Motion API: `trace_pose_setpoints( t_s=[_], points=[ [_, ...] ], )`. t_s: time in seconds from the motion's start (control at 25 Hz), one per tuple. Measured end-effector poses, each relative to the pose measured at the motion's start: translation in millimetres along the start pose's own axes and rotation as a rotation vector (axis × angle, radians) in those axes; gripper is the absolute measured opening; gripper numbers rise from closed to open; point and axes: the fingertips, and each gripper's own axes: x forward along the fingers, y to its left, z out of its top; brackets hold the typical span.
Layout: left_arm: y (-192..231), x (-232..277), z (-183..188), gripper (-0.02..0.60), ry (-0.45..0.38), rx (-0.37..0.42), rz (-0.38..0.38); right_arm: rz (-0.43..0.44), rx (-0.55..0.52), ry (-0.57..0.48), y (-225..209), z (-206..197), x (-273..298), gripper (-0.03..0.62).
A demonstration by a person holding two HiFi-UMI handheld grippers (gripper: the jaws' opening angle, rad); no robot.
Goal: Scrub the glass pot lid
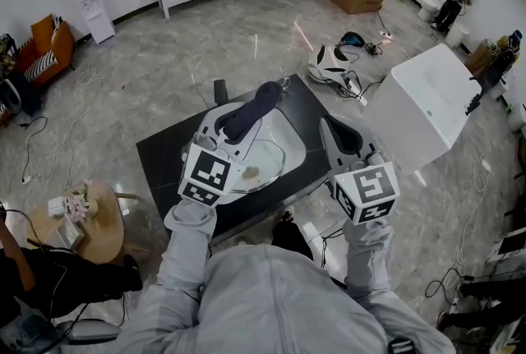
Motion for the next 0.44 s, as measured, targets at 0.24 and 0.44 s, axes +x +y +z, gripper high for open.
trace_pose_setpoints(
  t_s=[0.24,0.44],
  points=[
    [-6.8,-2.8,0.7,0.127,-0.001,0.006,-0.010,0.012,-0.005,0.006,4.5,-2.4,1.7,0.029],
    [-7.1,-6.6,-0.6,0.127,-0.004,0.013,-0.010,0.021,-0.008,0.004,10.4,-4.5,4.2,0.029]
  ],
)
